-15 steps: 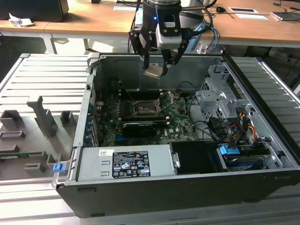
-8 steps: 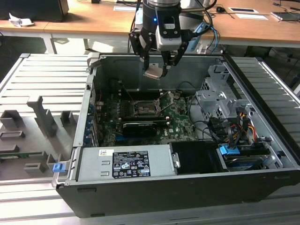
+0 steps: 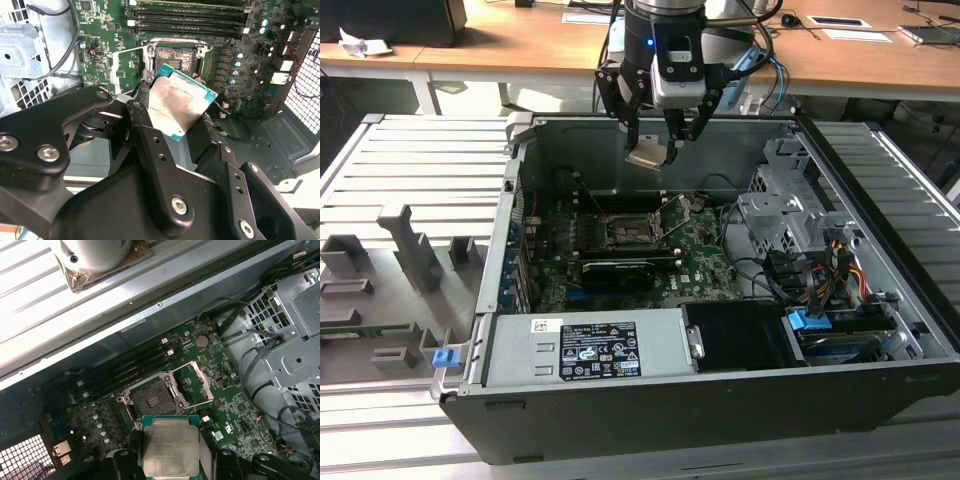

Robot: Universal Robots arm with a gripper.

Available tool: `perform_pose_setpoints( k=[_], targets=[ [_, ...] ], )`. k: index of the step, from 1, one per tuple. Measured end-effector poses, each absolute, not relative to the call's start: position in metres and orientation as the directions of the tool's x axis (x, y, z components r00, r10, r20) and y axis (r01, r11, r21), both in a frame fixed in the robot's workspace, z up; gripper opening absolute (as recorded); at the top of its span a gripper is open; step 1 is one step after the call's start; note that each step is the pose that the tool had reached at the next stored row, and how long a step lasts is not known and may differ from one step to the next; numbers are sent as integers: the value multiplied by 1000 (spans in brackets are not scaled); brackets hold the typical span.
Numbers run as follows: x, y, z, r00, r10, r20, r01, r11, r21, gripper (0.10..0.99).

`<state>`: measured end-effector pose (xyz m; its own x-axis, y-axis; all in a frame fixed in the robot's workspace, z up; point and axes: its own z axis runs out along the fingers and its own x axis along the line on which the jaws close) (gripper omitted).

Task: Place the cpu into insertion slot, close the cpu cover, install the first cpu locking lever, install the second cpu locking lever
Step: 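Place the cpu into insertion slot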

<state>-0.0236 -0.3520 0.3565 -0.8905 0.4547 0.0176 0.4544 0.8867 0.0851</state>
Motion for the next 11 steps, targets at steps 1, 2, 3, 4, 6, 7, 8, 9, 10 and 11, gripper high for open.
perform_pose_setpoints(
  k=[1,2,3,4,6,7,8,9,10,11],
  targets=[
    [-24,-352,356,-889,457,18,456,886,85,541],
    [-24,-352,356,-887,462,18,462,883,85,541],
    [-24,-352,356,-885,465,18,465,881,85,541],
    [-24,-352,356,-883,469,18,469,879,85,541],
    [-24,-352,356,-881,473,18,473,877,85,541],
    [-24,-352,356,-879,476,18,476,875,85,541],
    [-24,-352,356,-878,479,18,479,874,85,541],
    [-24,-352,356,-875,483,18,483,872,85,541],
    [-24,-352,356,-873,487,18,487,869,85,541],
    [-24,-352,356,-871,490,18,490,868,85,541]
  ],
)
